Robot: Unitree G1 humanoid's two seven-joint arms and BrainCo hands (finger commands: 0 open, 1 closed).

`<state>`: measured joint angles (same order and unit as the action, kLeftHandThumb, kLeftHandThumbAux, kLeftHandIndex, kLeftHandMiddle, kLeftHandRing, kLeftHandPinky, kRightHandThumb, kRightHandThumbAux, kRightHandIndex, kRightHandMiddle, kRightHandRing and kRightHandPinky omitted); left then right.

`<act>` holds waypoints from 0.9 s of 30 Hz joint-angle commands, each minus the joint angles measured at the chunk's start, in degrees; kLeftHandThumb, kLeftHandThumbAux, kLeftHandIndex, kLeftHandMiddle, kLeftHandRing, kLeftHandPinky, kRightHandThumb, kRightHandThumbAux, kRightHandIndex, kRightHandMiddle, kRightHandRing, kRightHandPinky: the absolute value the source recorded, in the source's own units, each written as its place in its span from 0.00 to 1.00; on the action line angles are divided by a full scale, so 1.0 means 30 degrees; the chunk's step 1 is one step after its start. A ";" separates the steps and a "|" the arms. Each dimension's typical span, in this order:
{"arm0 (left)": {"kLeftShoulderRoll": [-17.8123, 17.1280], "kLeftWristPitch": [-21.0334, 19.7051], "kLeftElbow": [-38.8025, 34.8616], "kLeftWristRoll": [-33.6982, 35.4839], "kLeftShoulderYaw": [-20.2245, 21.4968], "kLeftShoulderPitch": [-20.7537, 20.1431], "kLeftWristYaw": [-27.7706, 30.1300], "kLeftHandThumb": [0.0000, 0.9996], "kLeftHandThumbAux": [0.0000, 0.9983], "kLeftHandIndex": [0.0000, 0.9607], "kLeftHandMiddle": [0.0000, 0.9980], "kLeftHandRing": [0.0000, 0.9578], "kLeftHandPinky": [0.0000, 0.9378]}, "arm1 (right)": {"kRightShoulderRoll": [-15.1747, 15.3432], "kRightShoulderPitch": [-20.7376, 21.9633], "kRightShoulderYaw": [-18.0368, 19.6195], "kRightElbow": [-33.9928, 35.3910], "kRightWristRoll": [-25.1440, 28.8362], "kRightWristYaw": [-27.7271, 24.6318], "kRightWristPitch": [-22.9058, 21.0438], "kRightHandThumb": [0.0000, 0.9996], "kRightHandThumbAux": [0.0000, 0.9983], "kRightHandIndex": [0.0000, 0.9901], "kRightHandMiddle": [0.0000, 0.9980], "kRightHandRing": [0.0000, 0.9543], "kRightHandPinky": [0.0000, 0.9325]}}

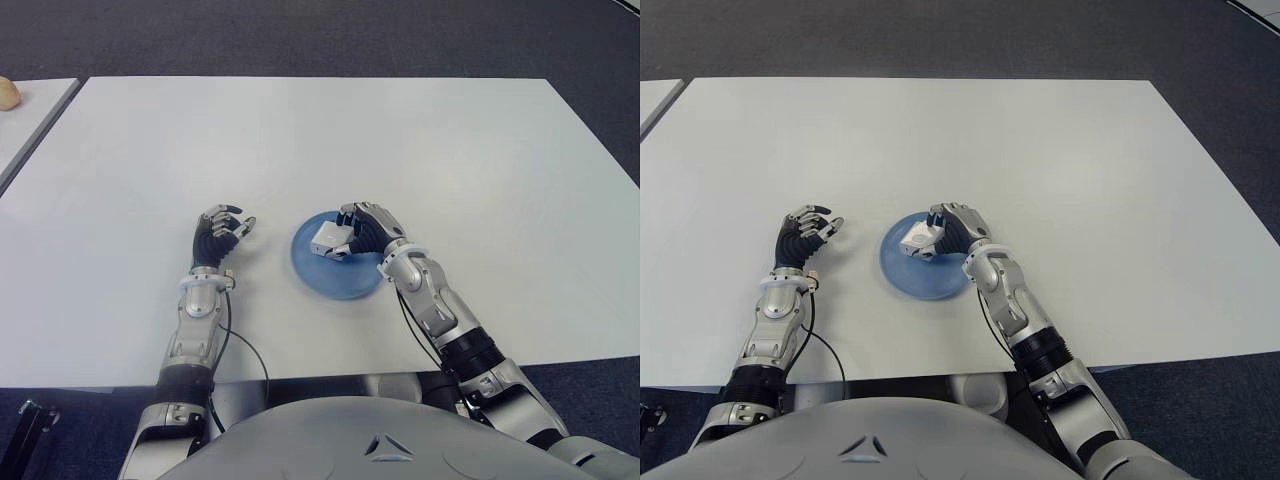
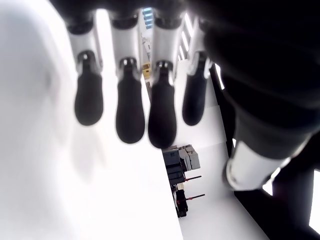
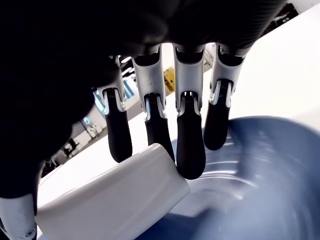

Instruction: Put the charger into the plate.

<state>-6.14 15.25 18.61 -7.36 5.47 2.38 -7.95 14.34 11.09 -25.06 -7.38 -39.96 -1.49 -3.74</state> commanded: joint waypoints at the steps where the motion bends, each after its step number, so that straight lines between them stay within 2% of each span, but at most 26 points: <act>1: -0.0106 0.0008 0.0275 -0.0117 -0.0048 0.0121 -0.0107 0.71 0.72 0.45 0.64 0.66 0.65 | 0.0101 -0.0442 0.0001 -0.0020 0.0028 0.0301 0.0327 0.27 0.70 0.10 0.10 0.13 0.22; 7: -0.0156 -0.0036 0.0198 -0.0121 -0.0059 0.0165 -0.0035 0.71 0.72 0.45 0.63 0.65 0.65 | 0.0103 -0.0737 0.0129 0.0405 0.0304 0.0379 0.0662 0.12 0.64 0.01 0.01 0.02 0.10; 12: -0.0187 -0.0025 0.0222 -0.0117 -0.0059 0.0160 -0.0013 0.71 0.72 0.45 0.64 0.66 0.66 | 0.0043 -0.1171 0.0498 0.0777 0.1174 0.0452 0.1511 0.02 0.61 0.00 0.00 0.00 0.03; 27: -0.0199 0.0060 0.0341 0.0052 -0.0020 0.0075 0.0056 0.71 0.72 0.45 0.64 0.66 0.66 | -0.0092 -0.1899 0.1552 0.1080 0.3865 0.0157 0.4016 0.00 0.49 0.00 0.00 0.00 0.00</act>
<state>-6.40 15.28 18.62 -7.20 5.51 2.43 -7.94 14.22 6.59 -21.11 -3.93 -30.31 -0.46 6.84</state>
